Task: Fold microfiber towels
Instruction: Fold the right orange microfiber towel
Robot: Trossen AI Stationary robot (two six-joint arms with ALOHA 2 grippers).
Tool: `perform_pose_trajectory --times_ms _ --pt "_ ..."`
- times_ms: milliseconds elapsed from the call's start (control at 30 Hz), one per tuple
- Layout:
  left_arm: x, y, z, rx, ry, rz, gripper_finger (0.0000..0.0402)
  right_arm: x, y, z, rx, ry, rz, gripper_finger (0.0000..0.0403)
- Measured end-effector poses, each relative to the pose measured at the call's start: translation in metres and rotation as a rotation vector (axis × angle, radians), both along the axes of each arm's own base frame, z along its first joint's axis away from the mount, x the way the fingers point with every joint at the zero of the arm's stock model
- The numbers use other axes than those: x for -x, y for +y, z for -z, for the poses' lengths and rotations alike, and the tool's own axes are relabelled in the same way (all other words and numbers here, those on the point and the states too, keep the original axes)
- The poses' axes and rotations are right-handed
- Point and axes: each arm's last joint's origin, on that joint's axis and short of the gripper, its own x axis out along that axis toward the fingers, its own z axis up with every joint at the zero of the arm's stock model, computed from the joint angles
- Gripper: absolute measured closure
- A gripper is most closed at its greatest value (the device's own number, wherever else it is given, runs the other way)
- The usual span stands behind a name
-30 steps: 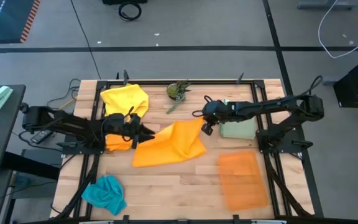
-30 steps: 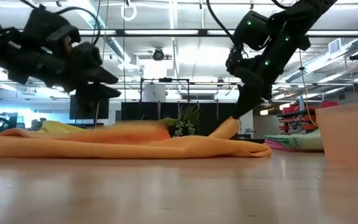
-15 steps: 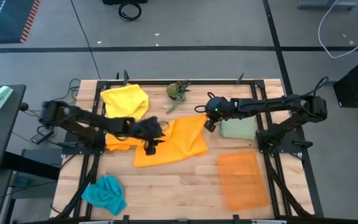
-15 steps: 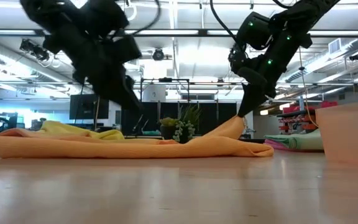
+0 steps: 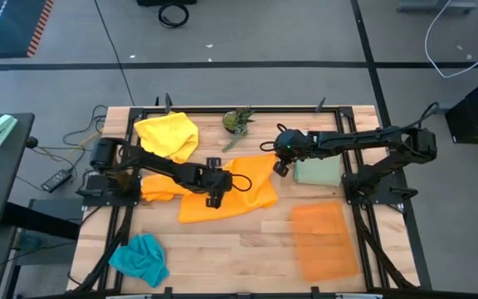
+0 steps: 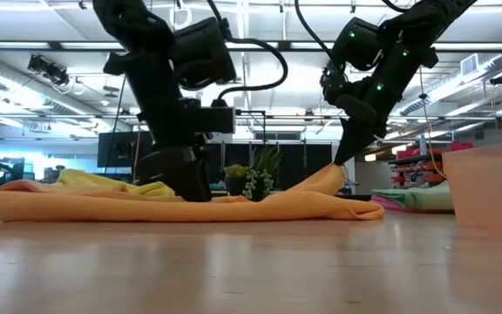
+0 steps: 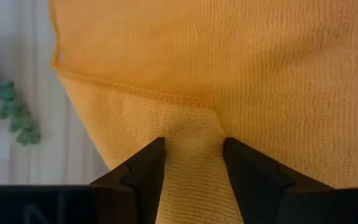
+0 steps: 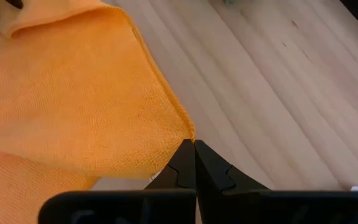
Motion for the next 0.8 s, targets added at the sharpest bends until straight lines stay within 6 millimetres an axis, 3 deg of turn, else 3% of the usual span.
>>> perform_pose_trajectory --times_ms 133,300,533,667,800 --pt "-0.001 0.005 0.003 0.007 -0.001 -0.022 0.0262 0.0 0.0 0.0 0.0 0.007 -0.002 0.0403" --pt "0.001 0.006 -0.013 0.016 -0.04 -0.036 0.0382 0.002 0.0 0.001 -0.001 0.025 -0.008 0.0403" --pt "0.018 0.006 -0.068 0.052 -0.182 -0.081 0.0394 0.007 0.002 0.005 -0.02 0.088 -0.005 0.0403" --pt "0.043 0.005 -0.099 0.177 -0.287 -0.072 0.0393 0.01 0.01 0.01 -0.034 0.109 -0.018 0.0403" --pt "0.074 0.001 -0.117 0.346 -0.42 -0.031 0.0396 0.007 0.032 0.011 -0.034 0.109 -0.1 0.0403"
